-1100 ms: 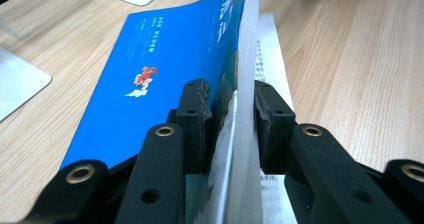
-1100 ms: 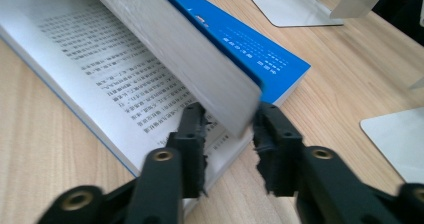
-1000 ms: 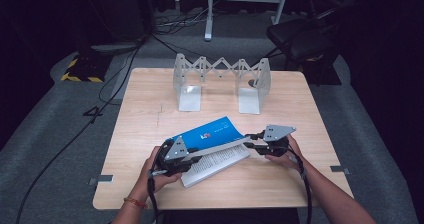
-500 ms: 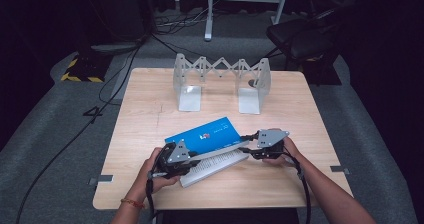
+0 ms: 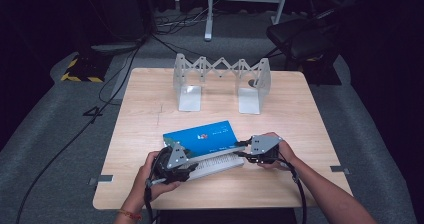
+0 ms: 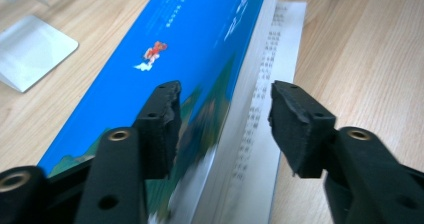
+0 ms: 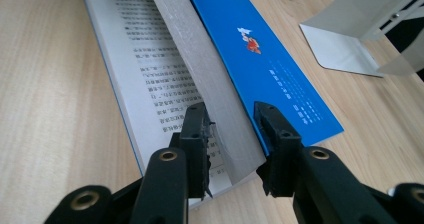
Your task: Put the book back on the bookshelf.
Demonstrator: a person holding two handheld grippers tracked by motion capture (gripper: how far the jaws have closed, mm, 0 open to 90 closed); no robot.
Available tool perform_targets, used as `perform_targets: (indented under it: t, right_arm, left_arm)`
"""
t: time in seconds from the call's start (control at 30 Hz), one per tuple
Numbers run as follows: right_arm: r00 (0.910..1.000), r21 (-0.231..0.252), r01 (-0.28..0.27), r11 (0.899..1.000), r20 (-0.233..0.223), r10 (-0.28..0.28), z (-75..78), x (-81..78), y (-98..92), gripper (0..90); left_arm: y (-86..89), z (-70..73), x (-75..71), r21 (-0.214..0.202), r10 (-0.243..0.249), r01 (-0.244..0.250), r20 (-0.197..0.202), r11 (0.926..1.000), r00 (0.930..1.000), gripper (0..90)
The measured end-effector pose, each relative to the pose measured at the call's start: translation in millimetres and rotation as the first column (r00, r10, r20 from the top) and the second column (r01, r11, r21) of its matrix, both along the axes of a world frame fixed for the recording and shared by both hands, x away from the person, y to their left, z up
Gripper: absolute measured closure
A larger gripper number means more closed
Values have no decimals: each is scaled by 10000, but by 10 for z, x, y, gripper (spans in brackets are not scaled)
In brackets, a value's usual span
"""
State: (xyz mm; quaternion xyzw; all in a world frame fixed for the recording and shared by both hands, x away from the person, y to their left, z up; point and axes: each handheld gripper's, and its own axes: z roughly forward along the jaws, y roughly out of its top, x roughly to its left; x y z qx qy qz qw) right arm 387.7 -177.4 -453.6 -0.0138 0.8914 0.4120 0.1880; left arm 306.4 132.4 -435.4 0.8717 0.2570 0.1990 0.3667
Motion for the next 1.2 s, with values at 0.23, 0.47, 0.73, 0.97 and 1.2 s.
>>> perform_targets:
  t: [0.23,0.47,0.73,0.97,1.2]
  right_arm:
    - [10000,-90,-26,10000,72,26,46,-112,129,714]
    - [10000,-31,-75,10000,-14,75,43,-170,225,701]
    - [9885,1156,-391,9925,-1409,553,-121,106,167,619]
    - [9988,614,-86,9981,-470,115,38,-45,12,701]
    - [9952,483,892,9948,-457,-870,94,-76,-360,706]
  left_arm:
    - [-277,-89,8,331,218,-218,23,9992,9998,364]
    - [-203,-179,104,646,541,-543,43,9964,9985,591]
    - [-79,-224,138,125,-189,189,-2,9997,9998,645]
    - [-205,-186,275,-602,-880,889,185,9942,9960,638]
    - [-512,-163,530,-632,-1781,1785,117,9819,9839,635]
